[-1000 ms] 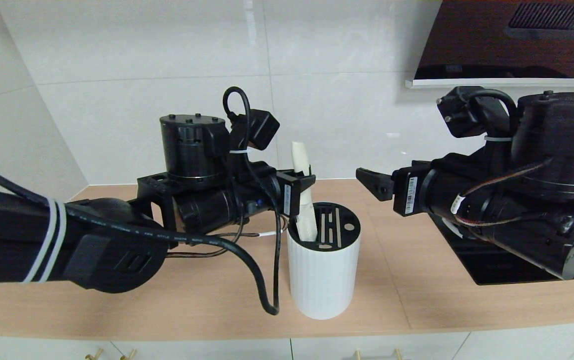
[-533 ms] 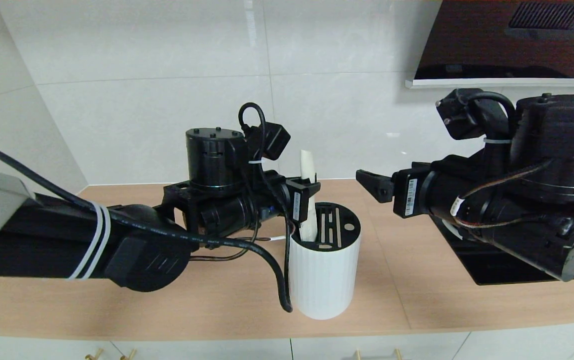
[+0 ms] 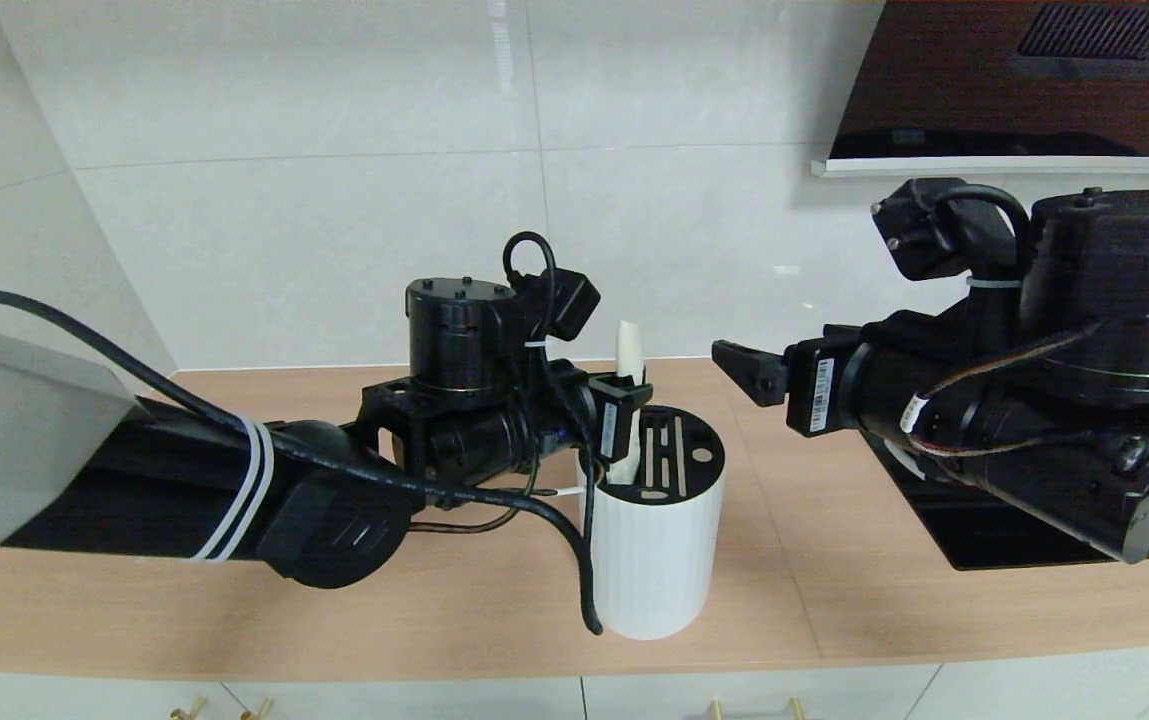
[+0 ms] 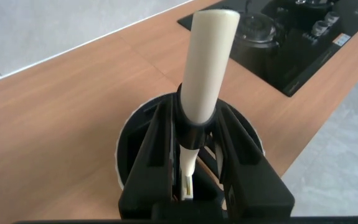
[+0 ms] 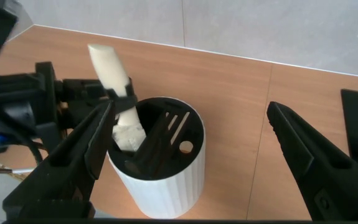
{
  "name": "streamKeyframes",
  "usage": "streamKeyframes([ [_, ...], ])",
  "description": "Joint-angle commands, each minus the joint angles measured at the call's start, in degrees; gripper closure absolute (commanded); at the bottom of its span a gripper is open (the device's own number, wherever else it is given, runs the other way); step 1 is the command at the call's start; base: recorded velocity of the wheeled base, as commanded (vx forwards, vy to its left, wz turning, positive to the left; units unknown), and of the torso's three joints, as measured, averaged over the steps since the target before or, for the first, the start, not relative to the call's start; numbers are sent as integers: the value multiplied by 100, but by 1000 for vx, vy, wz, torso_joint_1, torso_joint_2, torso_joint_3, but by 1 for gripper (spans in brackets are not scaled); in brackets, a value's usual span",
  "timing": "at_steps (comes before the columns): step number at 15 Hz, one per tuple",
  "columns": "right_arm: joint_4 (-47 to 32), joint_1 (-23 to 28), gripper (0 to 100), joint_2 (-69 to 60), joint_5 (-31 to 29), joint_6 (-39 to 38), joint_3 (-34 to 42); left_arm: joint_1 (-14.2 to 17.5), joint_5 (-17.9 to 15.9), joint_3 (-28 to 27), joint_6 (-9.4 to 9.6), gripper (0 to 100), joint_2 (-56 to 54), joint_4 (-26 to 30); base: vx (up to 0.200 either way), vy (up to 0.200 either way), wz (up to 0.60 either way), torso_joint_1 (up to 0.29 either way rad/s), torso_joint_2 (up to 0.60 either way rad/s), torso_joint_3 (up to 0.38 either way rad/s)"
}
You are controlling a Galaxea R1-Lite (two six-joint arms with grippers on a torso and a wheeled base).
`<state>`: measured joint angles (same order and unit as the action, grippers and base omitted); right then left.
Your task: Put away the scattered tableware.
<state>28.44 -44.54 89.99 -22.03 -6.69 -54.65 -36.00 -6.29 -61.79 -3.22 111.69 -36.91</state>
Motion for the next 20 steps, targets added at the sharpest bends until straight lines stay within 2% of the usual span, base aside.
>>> streamKeyframes([
  [1, 4, -2, 0, 10, -3, 1, -2, -21, -4, 1, -3, 100, 107, 9, 0, 0, 0, 0, 0, 0],
  [7, 4, -2, 0, 10, -3, 1, -2, -48, 110, -17, 5, 100, 257, 9, 0, 0, 0, 0, 0, 0],
  [17, 4, -2, 0, 27, 6, 1, 7, -48, 119, -17, 14, 100, 301, 17, 0, 0, 0, 0, 0, 0],
  [18, 4, -2, 0, 27, 6, 1, 7, -48, 119, -17, 5, 0, 301, 9, 0, 0, 0, 0, 0, 0],
  [20, 4, -2, 0, 27, 6, -7, 7, -48, 119, -17, 5, 0, 274, 9, 0, 0, 0, 0, 0, 0],
])
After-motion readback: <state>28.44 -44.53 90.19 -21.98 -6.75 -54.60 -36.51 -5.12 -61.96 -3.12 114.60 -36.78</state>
